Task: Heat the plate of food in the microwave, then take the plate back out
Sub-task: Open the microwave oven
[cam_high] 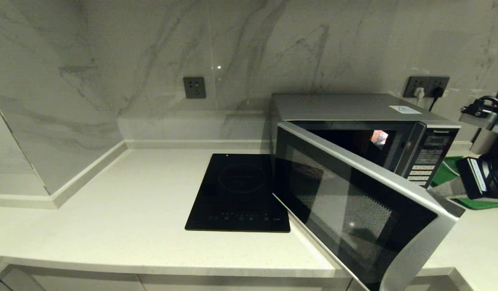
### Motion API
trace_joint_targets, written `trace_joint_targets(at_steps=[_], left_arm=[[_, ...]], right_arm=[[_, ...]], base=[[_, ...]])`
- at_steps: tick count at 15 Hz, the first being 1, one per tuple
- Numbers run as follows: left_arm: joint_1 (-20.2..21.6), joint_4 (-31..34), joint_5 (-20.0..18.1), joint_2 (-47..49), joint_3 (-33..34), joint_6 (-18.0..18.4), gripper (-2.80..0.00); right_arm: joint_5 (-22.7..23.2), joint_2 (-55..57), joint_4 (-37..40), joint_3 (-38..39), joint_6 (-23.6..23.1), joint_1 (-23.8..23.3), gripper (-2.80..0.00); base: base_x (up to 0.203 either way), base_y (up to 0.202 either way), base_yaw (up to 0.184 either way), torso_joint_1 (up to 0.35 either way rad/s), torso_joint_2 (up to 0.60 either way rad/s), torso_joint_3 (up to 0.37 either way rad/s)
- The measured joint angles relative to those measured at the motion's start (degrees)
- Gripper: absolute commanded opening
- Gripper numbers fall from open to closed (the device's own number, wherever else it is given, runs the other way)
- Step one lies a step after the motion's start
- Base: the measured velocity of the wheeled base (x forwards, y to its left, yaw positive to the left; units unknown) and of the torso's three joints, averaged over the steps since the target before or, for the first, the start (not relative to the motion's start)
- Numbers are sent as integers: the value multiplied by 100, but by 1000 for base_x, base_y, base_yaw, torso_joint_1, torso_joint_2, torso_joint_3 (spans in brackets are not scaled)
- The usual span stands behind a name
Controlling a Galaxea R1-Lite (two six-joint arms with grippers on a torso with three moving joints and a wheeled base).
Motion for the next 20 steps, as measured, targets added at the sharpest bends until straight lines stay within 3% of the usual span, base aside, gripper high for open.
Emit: trace_joint_targets(at_steps=[6, 10, 16, 20], left_arm=[[0, -2, 0, 0, 0, 0, -280], [2, -1, 0, 0, 0, 0, -280], [1, -2, 0, 0, 0, 0, -280], [-1, -2, -1, 0, 0, 0, -280]], right_arm=[[-7, -330, 160, 416, -33, 1057, -280], [-102, -361, 129, 527, 263, 1123, -280], [-404, -402, -539, 771, 1602, 865, -280], [-387, -368, -573, 861, 1798, 900, -280]], base=[[0, 0, 0, 0, 0, 0], [0, 0, 0, 0, 0, 0], [0, 0, 0, 0, 0, 0], [0, 0, 0, 0, 0, 0]])
